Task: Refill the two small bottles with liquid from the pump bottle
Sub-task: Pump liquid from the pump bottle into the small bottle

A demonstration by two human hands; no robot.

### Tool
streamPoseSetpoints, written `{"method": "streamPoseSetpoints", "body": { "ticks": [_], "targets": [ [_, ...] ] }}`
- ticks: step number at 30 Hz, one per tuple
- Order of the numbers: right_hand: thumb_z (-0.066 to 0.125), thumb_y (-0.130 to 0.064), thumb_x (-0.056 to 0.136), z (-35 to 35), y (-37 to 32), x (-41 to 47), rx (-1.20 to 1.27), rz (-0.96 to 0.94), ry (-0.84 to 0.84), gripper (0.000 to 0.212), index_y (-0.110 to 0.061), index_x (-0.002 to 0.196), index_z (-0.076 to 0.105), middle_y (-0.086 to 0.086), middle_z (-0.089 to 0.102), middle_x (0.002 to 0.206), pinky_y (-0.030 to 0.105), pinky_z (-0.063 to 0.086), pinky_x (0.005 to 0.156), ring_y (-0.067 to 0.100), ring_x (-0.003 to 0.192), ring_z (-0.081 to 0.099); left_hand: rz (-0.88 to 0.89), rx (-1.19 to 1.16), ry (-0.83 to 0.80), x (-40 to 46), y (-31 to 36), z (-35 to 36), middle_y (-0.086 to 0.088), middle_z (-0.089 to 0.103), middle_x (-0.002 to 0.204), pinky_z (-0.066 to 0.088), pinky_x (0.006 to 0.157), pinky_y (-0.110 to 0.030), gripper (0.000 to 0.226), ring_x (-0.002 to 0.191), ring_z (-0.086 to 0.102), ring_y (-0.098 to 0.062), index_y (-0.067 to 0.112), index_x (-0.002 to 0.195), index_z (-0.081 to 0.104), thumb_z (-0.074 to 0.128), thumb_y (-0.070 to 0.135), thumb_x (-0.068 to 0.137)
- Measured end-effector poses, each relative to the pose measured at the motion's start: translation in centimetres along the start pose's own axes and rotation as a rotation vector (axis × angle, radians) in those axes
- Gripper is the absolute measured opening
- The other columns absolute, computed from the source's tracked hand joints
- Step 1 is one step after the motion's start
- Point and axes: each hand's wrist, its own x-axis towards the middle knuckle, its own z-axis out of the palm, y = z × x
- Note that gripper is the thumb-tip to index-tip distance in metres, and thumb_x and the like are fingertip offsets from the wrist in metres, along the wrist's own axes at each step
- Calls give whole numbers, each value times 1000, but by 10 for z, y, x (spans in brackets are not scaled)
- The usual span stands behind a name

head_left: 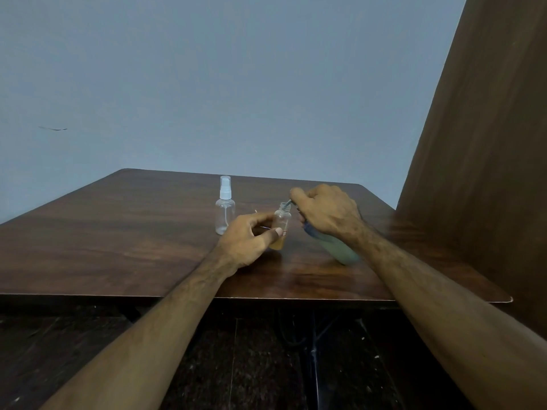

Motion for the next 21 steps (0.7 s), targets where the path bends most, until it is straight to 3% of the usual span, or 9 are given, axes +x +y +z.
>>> {"method": "streamPoseSetpoints", "body": {
  "ticks": [3, 6, 11, 17, 21],
  "targets": [
    [33, -64, 86, 1, 0, 1, 9, 11, 13, 67, -17, 57, 71, -4, 76, 68, 36, 48, 70, 20, 74, 69, 3, 4, 2, -1, 1, 0, 14, 74, 117, 49, 102, -29, 33, 111, 67, -4, 28, 127, 71, 70, 22, 94],
    [30, -80, 85, 3, 1, 2, 23, 18, 20, 77, -23, 60, 75, -7, 75, 63, 38, 51, 75, 19, 72, 70, 12, -19, 20, 0, 1, 0, 10, 73, 119, 49, 105, -32, 32, 113, 67, -6, 30, 126, 70, 69, 20, 95],
    [26, -90, 81, 3, 0, 2, 36, 30, 41, 86, -22, 64, 75, -9, 74, 59, 36, 46, 70, 15, 69, 69, 5, -35, 28, 1, 0, 0, 11, 73, 119, 50, 104, -31, 34, 112, 67, -5, 26, 128, 70, 70, 21, 95],
    [32, -67, 80, 2, -1, 2, 32, 10, 21, 70, -14, 62, 74, -3, 77, 68, 39, 56, 77, 22, 74, 70, -6, 10, 16, 1, -1, 1, 13, 74, 117, 50, 106, -35, 34, 111, 67, -5, 24, 128, 70, 70, 21, 94],
    [31, -72, 82, 4, -1, 2, 19, 6, 25, 75, -15, 62, 74, -4, 76, 65, 36, 52, 73, 21, 72, 70, -6, 13, 33, 1, -1, 0, 12, 73, 117, 50, 105, -33, 34, 112, 67, -7, 25, 128, 70, 70, 23, 94]
  ]
}}
